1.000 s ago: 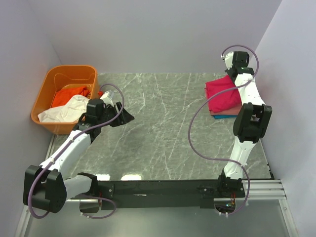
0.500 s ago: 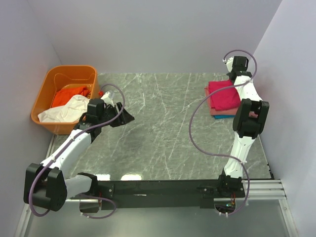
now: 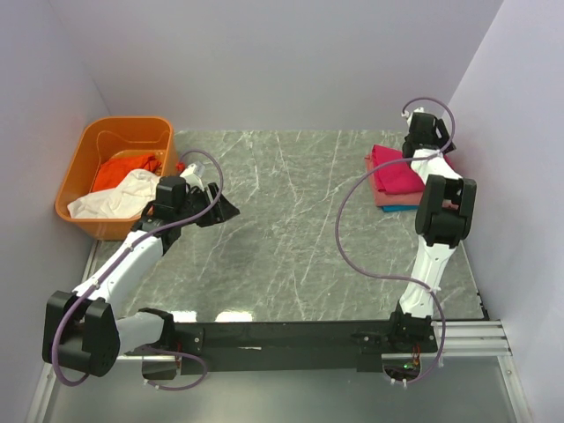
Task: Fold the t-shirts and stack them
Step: Neatly place the folded tshirt to the corner
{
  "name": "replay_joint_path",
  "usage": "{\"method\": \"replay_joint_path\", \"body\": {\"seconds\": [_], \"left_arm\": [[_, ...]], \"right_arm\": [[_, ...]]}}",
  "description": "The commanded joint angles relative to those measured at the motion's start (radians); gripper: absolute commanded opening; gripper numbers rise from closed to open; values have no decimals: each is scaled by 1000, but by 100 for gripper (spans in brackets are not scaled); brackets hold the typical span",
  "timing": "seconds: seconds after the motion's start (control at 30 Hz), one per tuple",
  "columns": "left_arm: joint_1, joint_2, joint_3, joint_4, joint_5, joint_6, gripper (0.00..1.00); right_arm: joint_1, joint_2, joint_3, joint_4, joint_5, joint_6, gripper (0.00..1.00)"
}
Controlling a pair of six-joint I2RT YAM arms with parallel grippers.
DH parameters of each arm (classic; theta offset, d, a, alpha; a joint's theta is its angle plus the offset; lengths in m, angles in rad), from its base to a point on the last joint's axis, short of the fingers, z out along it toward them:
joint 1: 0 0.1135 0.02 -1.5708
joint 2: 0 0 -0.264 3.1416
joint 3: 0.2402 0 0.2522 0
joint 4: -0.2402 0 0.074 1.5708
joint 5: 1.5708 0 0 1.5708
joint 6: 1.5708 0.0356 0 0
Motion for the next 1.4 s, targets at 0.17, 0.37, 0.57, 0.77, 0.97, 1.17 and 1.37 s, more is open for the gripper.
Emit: {"method": "replay_joint_path", "body": {"seconds": [0.17, 0.37, 0.57, 0.77, 0.97, 1.17, 1.37], "left_arm": [[26, -40, 61, -17, -28, 64, 64], [53, -107, 98, -97, -77, 95, 64], [78, -183, 54, -126, -137, 116, 71], [89, -216, 5, -124, -145, 147, 73], [93, -198, 6, -129, -117, 155, 73], [95, -203, -5, -126, -109, 144, 73], [96, -177, 8, -127, -112, 144, 73]], "right_arm": [[22, -299, -22, -376, -652, 249, 79], [17, -319, -81, -383, -736, 318, 41], [-46, -269, -105, -274, -540, 410, 17], [-81, -125, -50, -242, -396, 340, 17], [-116, -48, -15, -242, -346, 313, 17], [-141, -94, -74, -208, -366, 290, 17], [-141, -223, -156, -171, -446, 290, 19]]}}
